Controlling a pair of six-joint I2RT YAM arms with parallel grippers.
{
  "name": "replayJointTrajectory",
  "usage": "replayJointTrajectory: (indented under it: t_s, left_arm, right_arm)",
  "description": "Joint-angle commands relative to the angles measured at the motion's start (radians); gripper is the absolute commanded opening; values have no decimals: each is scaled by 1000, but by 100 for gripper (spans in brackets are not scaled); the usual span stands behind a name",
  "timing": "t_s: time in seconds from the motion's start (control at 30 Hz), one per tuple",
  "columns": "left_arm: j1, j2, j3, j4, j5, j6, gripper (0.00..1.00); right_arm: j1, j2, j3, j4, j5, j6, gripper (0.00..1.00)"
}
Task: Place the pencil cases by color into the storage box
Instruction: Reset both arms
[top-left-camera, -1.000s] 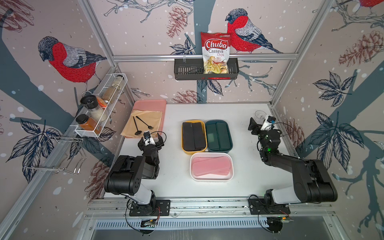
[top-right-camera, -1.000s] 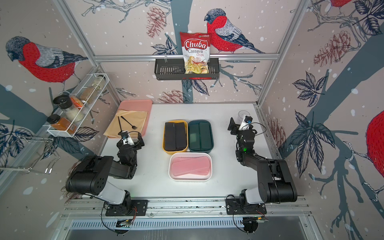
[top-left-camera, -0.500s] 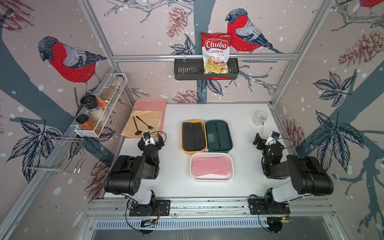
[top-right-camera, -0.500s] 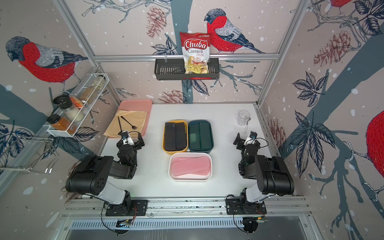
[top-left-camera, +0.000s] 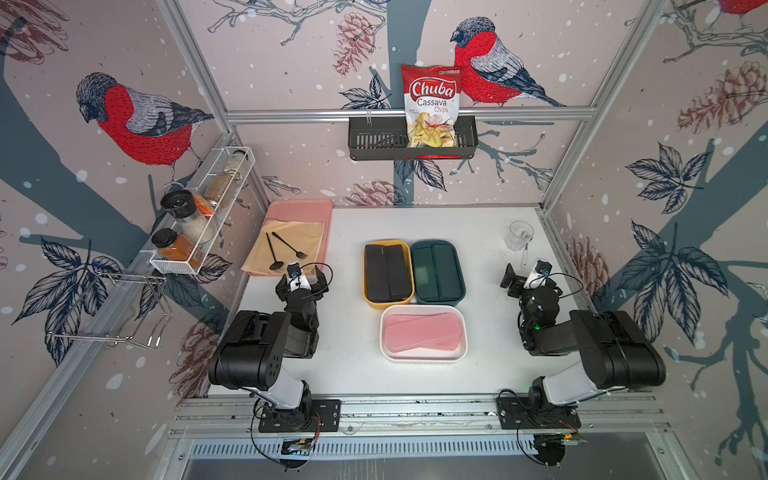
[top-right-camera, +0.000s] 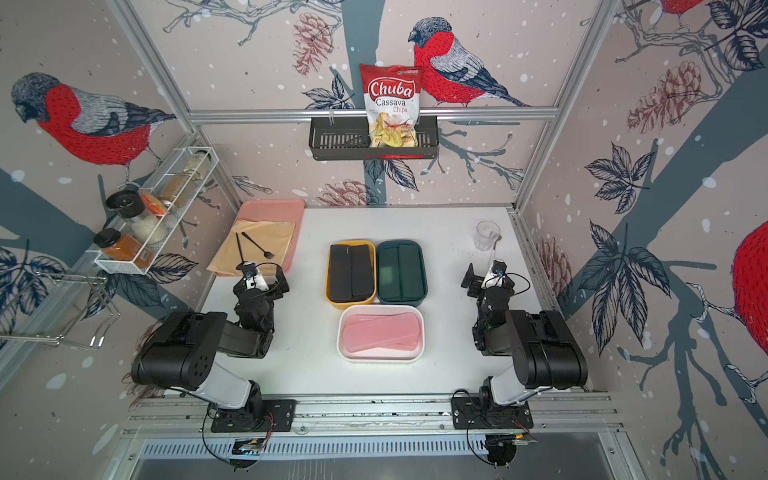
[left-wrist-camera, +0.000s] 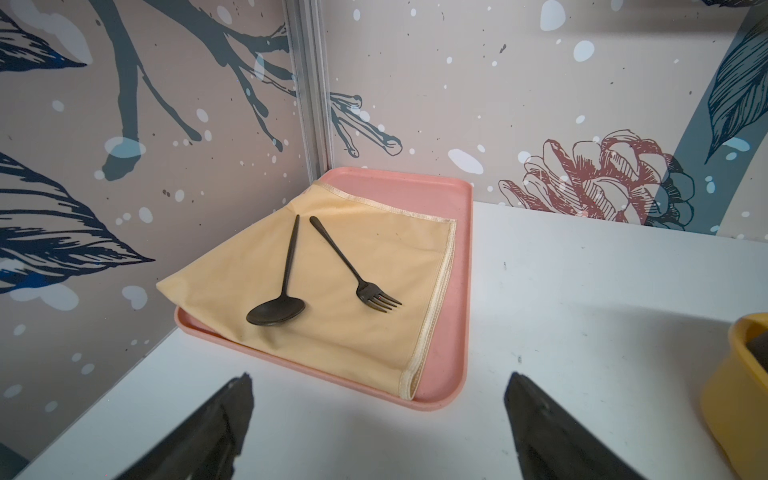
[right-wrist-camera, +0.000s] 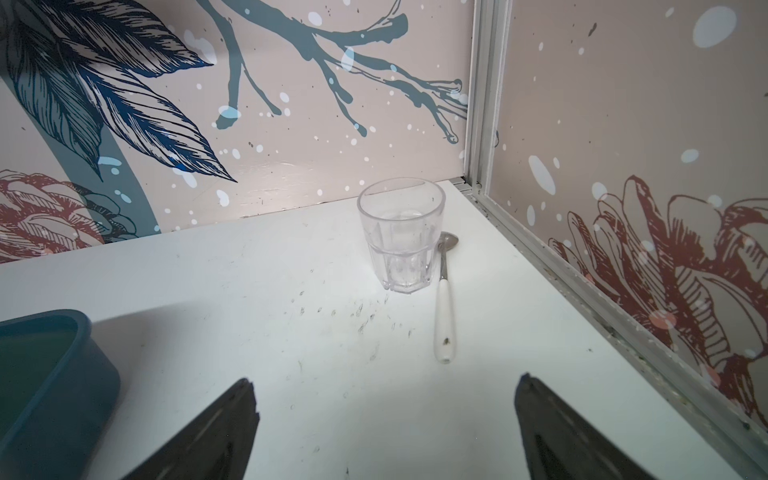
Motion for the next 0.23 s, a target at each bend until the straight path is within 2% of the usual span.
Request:
replayJointTrajectory:
  t_s: [0.0, 0.2]
  left_arm:
    - [3, 0, 2, 46, 2, 4, 98]
    - [3, 0, 1, 45, 2, 4, 98]
  right_arm:
    - [-25, 3, 14, 13, -56, 6, 100]
    - [-13, -4, -1, 33, -32, -4, 100]
